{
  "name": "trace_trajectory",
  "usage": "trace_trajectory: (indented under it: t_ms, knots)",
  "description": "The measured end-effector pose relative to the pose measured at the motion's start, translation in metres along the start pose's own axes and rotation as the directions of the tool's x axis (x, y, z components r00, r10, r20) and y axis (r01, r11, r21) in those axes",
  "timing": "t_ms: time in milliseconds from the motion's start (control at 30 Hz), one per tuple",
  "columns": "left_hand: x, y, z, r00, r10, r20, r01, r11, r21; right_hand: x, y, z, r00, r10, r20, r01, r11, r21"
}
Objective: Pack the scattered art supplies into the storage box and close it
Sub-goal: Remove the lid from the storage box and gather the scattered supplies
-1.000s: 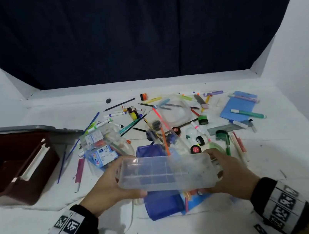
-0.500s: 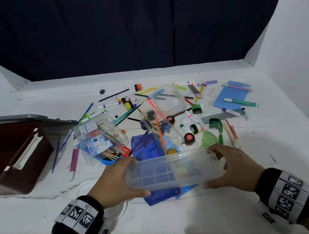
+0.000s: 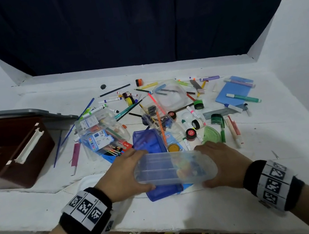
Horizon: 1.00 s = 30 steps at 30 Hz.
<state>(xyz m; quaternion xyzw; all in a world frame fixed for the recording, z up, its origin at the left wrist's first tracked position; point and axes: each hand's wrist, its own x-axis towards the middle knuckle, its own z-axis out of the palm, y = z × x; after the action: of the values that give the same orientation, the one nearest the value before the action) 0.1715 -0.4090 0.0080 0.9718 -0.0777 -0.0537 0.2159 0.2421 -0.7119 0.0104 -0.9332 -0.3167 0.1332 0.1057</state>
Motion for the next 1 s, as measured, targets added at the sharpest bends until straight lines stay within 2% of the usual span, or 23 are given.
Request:
trace_trajectory:
  t_ms: [133,267,400,533,633,767,867,1000]
  knots:
    - [-0.015,-0.007,-0.010,0.999,0.031,0.029,-0.029,0.997,-0.069,-0.002,0.002,-0.007,1.000,0.009,-0.011,-0.008,0.998,0.066]
    - [-0.047,-0.030,-0.020,1.000,-0.016,0.013,0.017,0.998,-0.062,-0.017,0.007,-0.014,0.996,-0.013,-0.084,0.030,0.977,0.209]
    - [-0.072,-0.056,-0.008,0.982,-0.096,0.162,0.071,0.985,0.155,-0.033,0.005,-0.014,0.993,-0.063,-0.098,0.088,0.956,0.279]
    - [-0.073,-0.064,-0.002,0.966,-0.055,0.252,0.021,0.990,0.139,-0.038,-0.003,-0.010,0.991,-0.135,0.012,0.128,0.962,0.243]
    - [-0.064,-0.072,-0.002,0.974,-0.041,0.224,0.013,0.992,0.126,-0.039,-0.011,-0.001,0.978,-0.182,0.102,0.162,0.971,0.175]
    - [-0.055,-0.077,-0.005,0.991,-0.069,0.118,0.071,0.997,-0.009,-0.036,-0.020,0.010,0.962,-0.190,0.196,0.183,0.982,0.054]
    - [-0.049,-0.077,-0.008,0.995,-0.076,0.068,0.078,0.997,-0.029,-0.031,-0.024,0.017,0.969,-0.164,0.183,0.163,0.986,0.020]
    - [-0.042,-0.082,-0.006,0.992,-0.101,0.069,0.105,0.993,-0.056,-0.019,-0.031,0.016,0.974,-0.175,0.146,0.179,0.984,-0.016]
